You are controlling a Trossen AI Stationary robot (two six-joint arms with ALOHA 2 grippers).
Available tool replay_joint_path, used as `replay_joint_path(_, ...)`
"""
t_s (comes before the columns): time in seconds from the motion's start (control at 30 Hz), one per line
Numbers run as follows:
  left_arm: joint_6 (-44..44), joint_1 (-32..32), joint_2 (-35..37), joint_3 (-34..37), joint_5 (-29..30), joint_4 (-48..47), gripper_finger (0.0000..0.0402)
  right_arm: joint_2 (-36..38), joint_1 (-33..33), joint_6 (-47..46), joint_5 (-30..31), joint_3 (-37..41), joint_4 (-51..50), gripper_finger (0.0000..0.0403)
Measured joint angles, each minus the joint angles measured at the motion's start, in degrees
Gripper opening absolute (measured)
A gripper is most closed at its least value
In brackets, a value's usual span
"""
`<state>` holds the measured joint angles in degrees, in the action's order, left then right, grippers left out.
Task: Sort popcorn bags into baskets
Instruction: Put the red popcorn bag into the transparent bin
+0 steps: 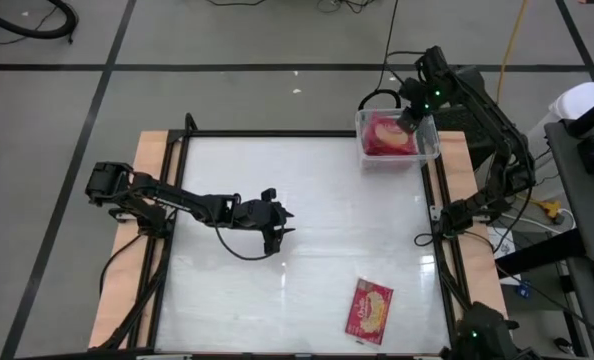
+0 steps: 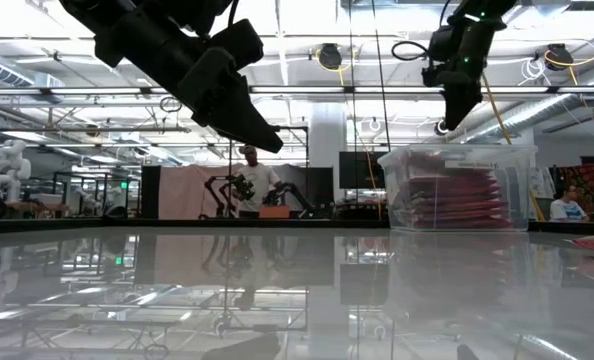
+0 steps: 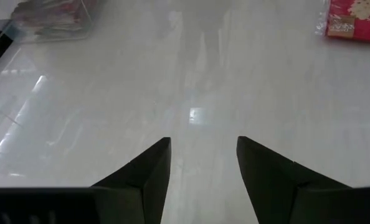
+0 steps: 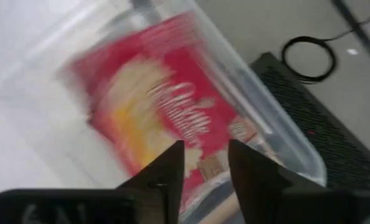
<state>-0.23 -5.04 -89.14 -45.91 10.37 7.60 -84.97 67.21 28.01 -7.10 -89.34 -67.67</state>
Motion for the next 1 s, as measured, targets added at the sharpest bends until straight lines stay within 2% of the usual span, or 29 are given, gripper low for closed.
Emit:
replay_joint_path(0.13,0.1,0.0,0.0,0.0,0.0,0.0,0.0186,0.0,-1.7,-2.2,5.8,0.0,2.3,0.0150)
replay_joint_path(0.2,0.1,0.0,0.0,0.0,0.0,0.0,0.0186,0.0,-2.5,-3.9,4.9,0.0,2.4,0.0160)
replay_joint_path(0.3,0.0,0.0,0.0,0.0,0.0,0.0,0.0186,0.0,-4.0,-6.4,0.3,0.2,1.4,0.0163)
replay_joint_path(0.5,-0.6,0.0,0.0,0.0,0.0,0.0,0.0186,0.0,-9.4,-11.8,-0.5,4.6,-0.8,0.0140)
replay_joint_path(0.6,-0.9,-0.2,0.0,0.0,0.0,0.0,0.0186,0.0,-11.9,-13.3,1.5,7.9,-0.4,0.0120)
replay_joint_path(0.7,-0.9,-0.3,0.0,0.0,0.0,0.0,0.0186,0.0,-13.4,-14.4,5.4,11.4,2.2,0.0101)
replay_joint_path(1.0,-1.0,-0.3,0.0,0.0,0.0,0.0,0.0186,0.0,-13.6,-15.4,10.4,19.9,13.2,0.0066)
